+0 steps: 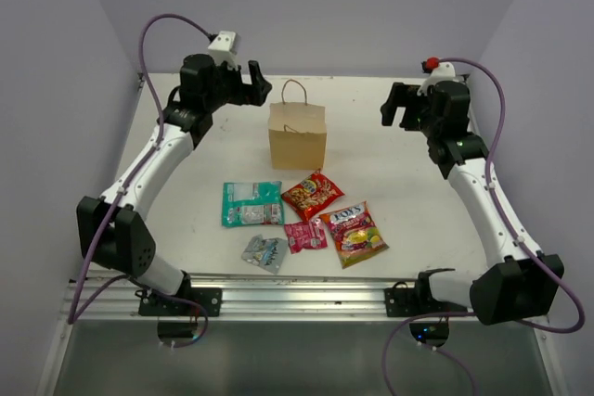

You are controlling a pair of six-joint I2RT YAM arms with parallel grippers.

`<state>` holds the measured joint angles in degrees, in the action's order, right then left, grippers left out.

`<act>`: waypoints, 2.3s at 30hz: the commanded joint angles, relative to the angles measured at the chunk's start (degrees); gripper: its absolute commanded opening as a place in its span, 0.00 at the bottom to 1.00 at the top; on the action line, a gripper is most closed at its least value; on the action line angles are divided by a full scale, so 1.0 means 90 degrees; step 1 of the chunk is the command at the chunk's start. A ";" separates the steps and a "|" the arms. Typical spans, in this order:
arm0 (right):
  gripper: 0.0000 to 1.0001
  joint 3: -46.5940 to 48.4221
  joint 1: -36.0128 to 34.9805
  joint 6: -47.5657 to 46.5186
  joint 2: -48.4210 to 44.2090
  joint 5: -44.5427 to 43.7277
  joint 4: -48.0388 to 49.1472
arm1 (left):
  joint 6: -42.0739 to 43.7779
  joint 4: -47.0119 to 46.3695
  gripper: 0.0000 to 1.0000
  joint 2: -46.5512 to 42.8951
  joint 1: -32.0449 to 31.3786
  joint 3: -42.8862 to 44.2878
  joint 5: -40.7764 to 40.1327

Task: Place the snacks into the paper bag

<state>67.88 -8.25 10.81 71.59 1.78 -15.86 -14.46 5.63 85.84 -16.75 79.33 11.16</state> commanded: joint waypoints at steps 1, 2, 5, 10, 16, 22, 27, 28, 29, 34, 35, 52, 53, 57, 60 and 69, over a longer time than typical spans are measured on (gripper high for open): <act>0.96 -0.0051 -0.0011 0.0020 -0.0025 -0.0305 -0.0152 | -0.0093 0.0751 0.98 0.0510 -0.0043 0.0394 -0.0117; 0.95 -0.0042 -0.0011 0.0039 0.0062 -0.0296 -0.0191 | -0.0112 0.0829 0.96 0.0588 -0.0043 0.0424 -0.0068; 0.93 -0.0042 -0.0021 0.0039 0.0286 -0.0383 -0.0367 | -0.0112 0.1025 0.90 0.0813 -0.0092 0.0482 -0.0019; 0.89 -0.0130 -0.0060 0.0059 0.0600 -0.0491 -0.0552 | -0.0054 0.1162 0.86 0.1009 -0.0209 0.0414 -0.0127; 0.84 -0.0276 -0.0187 0.0040 0.0805 -0.0569 -0.0543 | -0.0063 0.1064 0.78 0.1048 -0.0228 0.0277 0.0069; 0.73 -0.0422 -0.0694 -0.0039 0.1136 -0.0559 -0.0718 | -0.0024 0.1181 0.31 0.1106 -0.0238 0.0268 0.0049; 0.77 -0.0968 -0.1172 0.0302 0.1206 -0.0511 -0.0787 | 0.0034 0.1162 0.27 0.1077 -0.0248 0.0141 0.0225; 0.77 -0.1066 -0.1202 0.0351 0.1147 -0.0472 -0.0777 | 0.0044 0.1152 0.26 0.1077 -0.0258 0.0121 0.0283; 0.77 -0.1183 -0.1222 0.0439 0.1099 -0.0433 -0.0777 | 0.0044 0.1162 0.25 0.1087 -0.0258 0.0121 0.0293; 0.79 -0.2003 -0.1261 0.0596 0.0620 -0.0276 -0.0845 | 0.0073 0.1230 0.17 0.1097 -0.0316 0.0160 0.0371; 0.79 -0.2111 -0.1251 0.0644 0.0533 -0.0218 -0.0846 | 0.0064 0.1230 0.16 0.1097 -0.0316 0.0160 0.0362; 0.82 -0.2913 -0.1827 0.1015 0.1038 0.1022 -0.0709 | 0.0151 0.1406 0.11 0.1077 -0.0385 0.0238 0.0293; 0.82 -0.2952 -0.1876 0.1045 0.1107 0.1003 -0.0699 | 0.0151 0.1425 0.11 0.1077 -0.0385 0.0238 0.0293; 0.76 -0.3186 -0.1886 0.1123 0.1254 0.0877 -0.0689 | 0.0171 0.1445 0.10 0.1097 -0.0385 0.0268 0.0313; 0.37 -0.3323 -0.1915 0.1172 0.1128 0.0935 -0.0572 | 0.0171 0.1464 0.10 0.1106 -0.0385 0.0277 0.0294; 0.00 -0.1939 -0.2179 0.0957 -0.0109 -0.0175 -0.1665 | 0.0181 0.1513 0.07 0.1155 -0.0385 0.0316 0.0362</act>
<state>42.63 -26.85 20.49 77.47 6.02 -26.48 -13.91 18.57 95.70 -19.97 80.77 13.30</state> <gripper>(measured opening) 0.079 0.079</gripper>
